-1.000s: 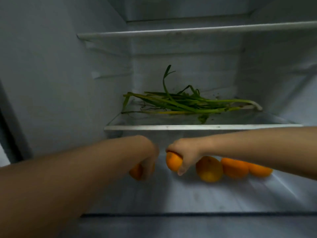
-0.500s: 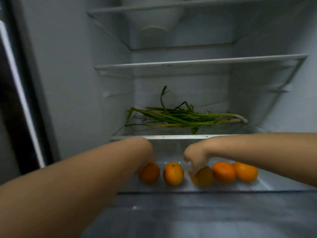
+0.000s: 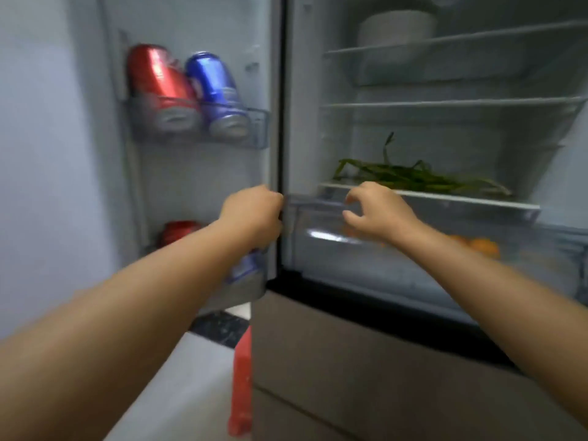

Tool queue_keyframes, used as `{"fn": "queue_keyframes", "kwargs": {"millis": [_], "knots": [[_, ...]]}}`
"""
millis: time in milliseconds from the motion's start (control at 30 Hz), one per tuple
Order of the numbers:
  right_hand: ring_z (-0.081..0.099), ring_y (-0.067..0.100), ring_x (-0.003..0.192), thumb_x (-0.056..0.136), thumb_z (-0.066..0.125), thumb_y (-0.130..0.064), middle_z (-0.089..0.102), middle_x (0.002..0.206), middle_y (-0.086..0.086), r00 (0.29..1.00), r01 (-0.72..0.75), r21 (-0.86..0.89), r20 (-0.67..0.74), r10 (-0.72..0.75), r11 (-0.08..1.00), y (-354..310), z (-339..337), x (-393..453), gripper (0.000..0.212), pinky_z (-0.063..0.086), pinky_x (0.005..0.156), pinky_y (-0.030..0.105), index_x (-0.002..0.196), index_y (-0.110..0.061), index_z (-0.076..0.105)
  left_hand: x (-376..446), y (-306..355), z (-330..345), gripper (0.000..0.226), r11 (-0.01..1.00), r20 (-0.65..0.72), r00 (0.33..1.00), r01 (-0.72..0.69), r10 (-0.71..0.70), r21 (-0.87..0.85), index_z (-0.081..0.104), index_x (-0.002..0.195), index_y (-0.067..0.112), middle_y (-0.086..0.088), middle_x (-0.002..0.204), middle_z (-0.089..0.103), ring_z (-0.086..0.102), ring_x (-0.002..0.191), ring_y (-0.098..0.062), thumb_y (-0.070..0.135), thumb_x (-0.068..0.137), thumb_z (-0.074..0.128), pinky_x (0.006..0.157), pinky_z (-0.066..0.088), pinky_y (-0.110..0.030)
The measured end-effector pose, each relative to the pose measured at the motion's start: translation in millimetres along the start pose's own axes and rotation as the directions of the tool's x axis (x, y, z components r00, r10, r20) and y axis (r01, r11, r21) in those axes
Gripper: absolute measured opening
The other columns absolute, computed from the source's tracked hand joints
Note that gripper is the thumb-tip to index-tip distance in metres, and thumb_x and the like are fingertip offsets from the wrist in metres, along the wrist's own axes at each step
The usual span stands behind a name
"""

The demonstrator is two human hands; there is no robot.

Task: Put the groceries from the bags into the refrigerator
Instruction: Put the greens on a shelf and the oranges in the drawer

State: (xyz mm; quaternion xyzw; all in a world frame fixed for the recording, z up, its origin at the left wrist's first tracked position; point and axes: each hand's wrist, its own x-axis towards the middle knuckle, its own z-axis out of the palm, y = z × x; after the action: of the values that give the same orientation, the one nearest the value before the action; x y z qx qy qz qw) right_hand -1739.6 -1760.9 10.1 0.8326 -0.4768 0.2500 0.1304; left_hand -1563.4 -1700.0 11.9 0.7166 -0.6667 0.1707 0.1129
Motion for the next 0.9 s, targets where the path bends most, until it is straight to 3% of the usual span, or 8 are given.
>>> {"fn": "queue_keyframes", "kwargs": {"millis": [67,167,300,467,667,900], "knots": [[0.053,0.035,0.112,0.086,0.053,-0.023,0.058,0.119,0.019,0.992,0.077,0.004,-0.097,-0.077,0.997,-39.9,14.3,-19.9,0.033,0.042,0.091,0.04,0.111,-0.003,0.061,-32.5,-20.4,0.5,0.031,0.994,-0.054,0.998,0.037,-0.043,-0.105,0.06,0.115,0.008,-0.018,0.12,0.054,0.055,0.113,-0.036,0.021,0.088,0.054,0.088,0.047,-0.038],[0.055,0.038,0.105,0.084,0.051,-0.021,0.06,0.114,0.023,0.982,0.167,0.083,-0.099,-0.159,0.982,-139.7,39.5,-51.2,0.033,0.042,0.087,0.041,0.106,0.001,0.063,-103.9,-80.1,3.1,0.032,0.97,-0.059,0.984,0.152,-0.166,-0.192,0.059,0.117,0.007,-0.02,0.123,0.051,0.05,0.117,-0.036,0.02,0.089,0.053,0.093,0.045,-0.041],[0.056,0.038,0.105,0.084,0.05,-0.02,0.06,0.112,0.023,0.973,0.227,0.167,-0.081,-0.216,0.96,-278.4,67.0,-76.5,0.032,0.041,0.089,0.041,0.105,0.001,0.062,-196.6,-184.4,16.0,0.035,0.937,0.033,0.95,0.313,-0.312,-0.155,0.055,0.125,0.01,-0.015,0.13,0.047,0.046,0.122,-0.033,0.018,0.091,0.051,0.095,0.044,-0.039],[0.054,0.037,0.106,0.087,0.049,-0.02,0.058,0.115,0.02,0.959,0.269,0.277,0.007,-0.282,0.922,-447.4,98.4,-96.0,0.032,0.044,0.084,0.038,0.111,-0.001,0.06,-306.8,-306.2,29.2,0.037,0.915,0.14,0.911,0.399,-0.388,-0.063,0.053,0.127,0.011,-0.014,0.133,0.046,0.045,0.124,-0.032,0.019,0.092,0.049,0.095,0.044,-0.039],[0.054,0.037,0.103,0.087,0.048,-0.019,0.058,0.113,0.02,0.904,0.292,0.368,0.195,-0.38,0.883,-611.8,167.9,-127.1,0.03,0.043,0.082,0.037,0.108,-0.001,0.06,-405.0,-439.9,64.4,0.033,0.828,0.261,0.795,0.56,-0.547,0.031,0.053,0.125,0.009,-0.013,0.131,0.047,0.046,0.121,-0.031,0.012,0.093,0.048,0.09,0.045,-0.037],[0.053,0.032,0.111,0.09,0.047,-0.02,0.055,0.124,0.015,0.766,0.344,0.385,0.412,-0.493,0.857,-756.0,285.6,-111.6,0.031,0.044,0.09,0.039,0.115,-0.004,0.057,-460.7,-600.5,143.4,0.028,0.678,0.423,0.562,0.708,-0.711,0.199,0.055,0.118,0.005,-0.014,0.125,0.048,0.046,0.117,-0.03,0.006,0.091,0.045,0.088,0.044,-0.036]]}}
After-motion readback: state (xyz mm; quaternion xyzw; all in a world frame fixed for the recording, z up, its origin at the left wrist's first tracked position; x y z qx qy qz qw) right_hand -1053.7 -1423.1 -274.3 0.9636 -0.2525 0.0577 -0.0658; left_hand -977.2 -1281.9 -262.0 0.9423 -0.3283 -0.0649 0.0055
